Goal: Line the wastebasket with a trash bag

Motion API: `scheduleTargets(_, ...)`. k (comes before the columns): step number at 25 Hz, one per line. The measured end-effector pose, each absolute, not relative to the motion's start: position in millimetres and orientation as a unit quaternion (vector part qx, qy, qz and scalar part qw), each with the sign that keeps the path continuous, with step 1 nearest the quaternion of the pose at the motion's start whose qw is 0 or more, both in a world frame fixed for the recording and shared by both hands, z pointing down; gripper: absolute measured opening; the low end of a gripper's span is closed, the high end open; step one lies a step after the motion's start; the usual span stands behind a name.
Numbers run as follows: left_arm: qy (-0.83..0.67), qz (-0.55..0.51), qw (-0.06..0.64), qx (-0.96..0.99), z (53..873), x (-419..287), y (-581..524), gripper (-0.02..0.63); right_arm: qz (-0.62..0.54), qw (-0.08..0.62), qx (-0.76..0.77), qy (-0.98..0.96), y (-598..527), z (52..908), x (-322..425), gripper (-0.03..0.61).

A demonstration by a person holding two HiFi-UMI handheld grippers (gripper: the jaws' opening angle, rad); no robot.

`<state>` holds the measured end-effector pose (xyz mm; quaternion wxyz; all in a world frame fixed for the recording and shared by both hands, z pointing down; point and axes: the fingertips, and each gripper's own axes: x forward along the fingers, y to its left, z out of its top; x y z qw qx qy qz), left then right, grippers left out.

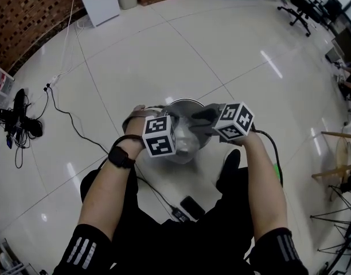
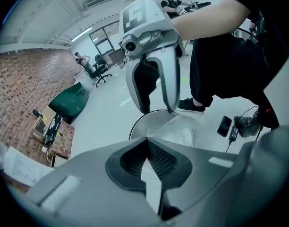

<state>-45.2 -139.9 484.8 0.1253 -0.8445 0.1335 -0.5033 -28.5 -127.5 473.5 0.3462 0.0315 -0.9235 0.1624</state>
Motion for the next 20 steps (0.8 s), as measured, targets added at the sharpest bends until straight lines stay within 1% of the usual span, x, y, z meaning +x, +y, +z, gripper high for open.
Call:
scheduleTargets(2,0.137,-0.501,0.131,-0.844,484,-44,-141,-0.006,0.182,0.328,0.021,-0.927,-116,470,-37,0.196)
scheduleTargets(6,0.138,-0.494,0.141,-0.847,483,-37,-141,-0.006,0.170,0.361,0.036,-0.916,-118,493,-38,0.198)
scheduleTargets(9,0.137,-0.486,0.145,-0.851,479,-28,-140,-0.006,0.157,0.365,0.048,-0.916,-128,500,-39,0.194)
scheduleTargets(10,0.137,-0.483,0.146,-0.852,478,-26,-141,-0.006,0.151,0.368,0.048,-0.916,-130,501,-40,0.182)
scheduleTargets(11,0.137,-0.480,0.148,-0.854,477,-24,-142,-0.006,0.141,0.376,0.046,-0.915,-132,502,-40,0.139)
scheduleTargets(12,0.136,-0.478,0.149,-0.855,476,-23,-142,-0.006,0.130,0.386,0.045,-0.912,-132,503,-39,0.065)
scheduleTargets(13,0.135,-0.477,0.148,-0.856,477,-23,-143,-0.003,0.120,0.395,0.044,-0.910,-133,505,-37,0.006)
scheduleTargets(17,0.132,-0.474,0.123,-0.862,476,-31,-145,0.059,0.114,0.404,0.061,-0.906,-143,504,-19,0.006)
scheduleTargets(20,0.126,-0.461,0.081,-0.875,466,-44,-144,0.096,0.116,0.404,0.098,-0.902,-159,501,1,0.006)
